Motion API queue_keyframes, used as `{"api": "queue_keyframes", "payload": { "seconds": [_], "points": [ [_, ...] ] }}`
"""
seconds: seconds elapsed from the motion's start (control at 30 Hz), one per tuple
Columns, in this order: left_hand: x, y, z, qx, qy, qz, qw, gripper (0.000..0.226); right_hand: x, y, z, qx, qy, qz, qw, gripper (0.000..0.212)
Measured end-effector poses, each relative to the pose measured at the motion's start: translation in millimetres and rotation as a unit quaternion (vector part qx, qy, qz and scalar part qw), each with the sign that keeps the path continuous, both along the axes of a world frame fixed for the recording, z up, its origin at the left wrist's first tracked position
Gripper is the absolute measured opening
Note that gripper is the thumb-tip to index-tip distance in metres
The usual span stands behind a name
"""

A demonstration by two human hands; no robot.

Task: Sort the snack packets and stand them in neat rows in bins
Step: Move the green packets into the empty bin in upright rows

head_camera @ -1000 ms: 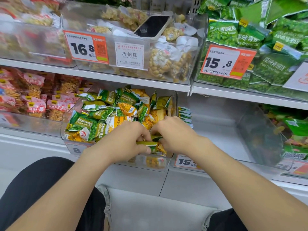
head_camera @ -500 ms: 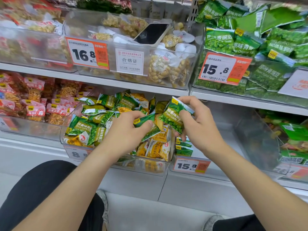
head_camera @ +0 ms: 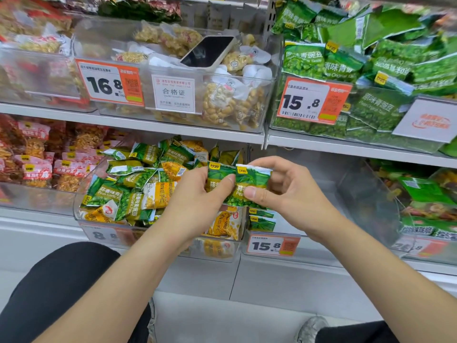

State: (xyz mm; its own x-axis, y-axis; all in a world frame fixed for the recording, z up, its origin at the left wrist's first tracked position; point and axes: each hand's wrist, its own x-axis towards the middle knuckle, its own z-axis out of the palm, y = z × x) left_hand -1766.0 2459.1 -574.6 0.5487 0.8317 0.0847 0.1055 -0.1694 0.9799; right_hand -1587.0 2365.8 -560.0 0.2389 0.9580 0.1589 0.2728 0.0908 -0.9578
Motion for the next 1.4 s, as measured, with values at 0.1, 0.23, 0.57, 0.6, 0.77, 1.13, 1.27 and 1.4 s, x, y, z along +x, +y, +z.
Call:
{"api": "queue_keyframes", "payload": {
  "seconds": [0.1,0.23,0.57,0.6,0.77,1.13,1.27,1.4],
  "points": [
    [6,-5,0,0.002,-0.018,0.013,1.000,0.011,4,-5,0,0.003,0.015,0.008,1.000,0.053],
    [13,-4,4,-0.092,-0.073,-0.009,0.993,0.026,9,-8,0,0.018,-0.007,-0.047,0.999,0.059],
    [25,-15,-13,0.128,0.068,-0.122,0.982,0.056,26,-16,-13,0.022,-0.163,-0.049,0.985,0.055],
    [27,-15,-13,0.125,0.056,-0.118,0.984,0.057,28,-16,-14,0.020,-0.176,-0.048,0.983,0.053],
    [30,-11,-20,0.210,0.090,-0.024,0.973,0.051,51,-16,-13,-0.014,-0.266,-0.109,0.958,0.039],
    [32,-4,-36,0.268,0.232,0.016,0.935,0.026,82,14,-62,-0.271,-0.254,0.103,0.923,0.024],
    [32,-4,-35,0.269,0.231,0.007,0.935,0.025,79,23,-60,-0.268,-0.368,0.108,0.884,0.043],
    [31,-4,-35,0.282,0.225,0.002,0.933,0.026,80,27,-66,-0.273,-0.349,0.090,0.892,0.023]
  ]
}}
